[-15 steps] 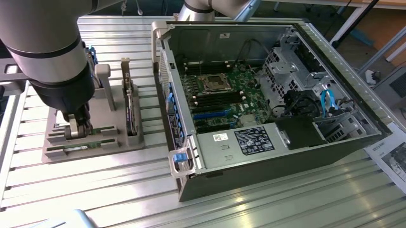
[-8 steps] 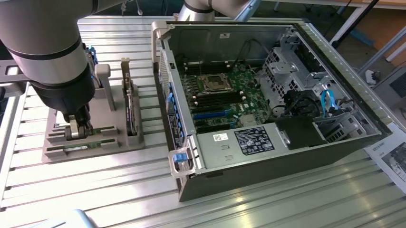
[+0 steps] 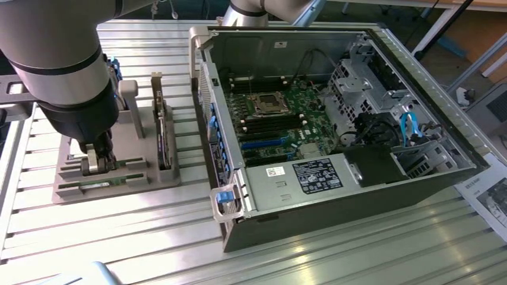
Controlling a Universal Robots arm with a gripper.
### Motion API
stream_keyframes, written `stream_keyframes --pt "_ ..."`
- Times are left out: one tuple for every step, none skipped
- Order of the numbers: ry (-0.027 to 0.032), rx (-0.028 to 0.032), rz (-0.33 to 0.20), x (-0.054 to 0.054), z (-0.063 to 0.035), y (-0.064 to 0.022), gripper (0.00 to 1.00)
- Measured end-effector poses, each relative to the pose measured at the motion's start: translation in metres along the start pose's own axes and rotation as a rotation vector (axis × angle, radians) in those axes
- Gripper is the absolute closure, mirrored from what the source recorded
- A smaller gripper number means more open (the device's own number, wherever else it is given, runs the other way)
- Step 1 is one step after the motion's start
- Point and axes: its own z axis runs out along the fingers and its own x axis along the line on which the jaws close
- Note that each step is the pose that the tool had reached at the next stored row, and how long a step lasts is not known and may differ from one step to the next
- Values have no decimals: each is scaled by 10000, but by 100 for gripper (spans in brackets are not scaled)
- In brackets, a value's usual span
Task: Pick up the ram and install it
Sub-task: 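Pick up the ram and move it above insertion slot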
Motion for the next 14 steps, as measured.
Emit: stream_keyframes --pt "0 0 0 0 0 0 83" --pt "0 0 0 0 0 0 83" --pt "0 0 0 0 0 0 83" --pt "-1 2 -2 0 1 1 83" --pt "-1 2 -2 0 1 2 81" --pt "-1 2 -1 0 1 2 75" --pt "0 1 0 0 0 3 75" --pt "0 1 0 0 0 3 75" --pt "0 1 0 0 0 3 75" --pt "-1 2 -1 0 4 3 75" --pt "0 10 0 0 14 2 75" --pt "1 24 -1 0 30 1 75" --pt "2 35 -2 0 46 1 75" --pt "2 54 -7 1 79 -1 75"
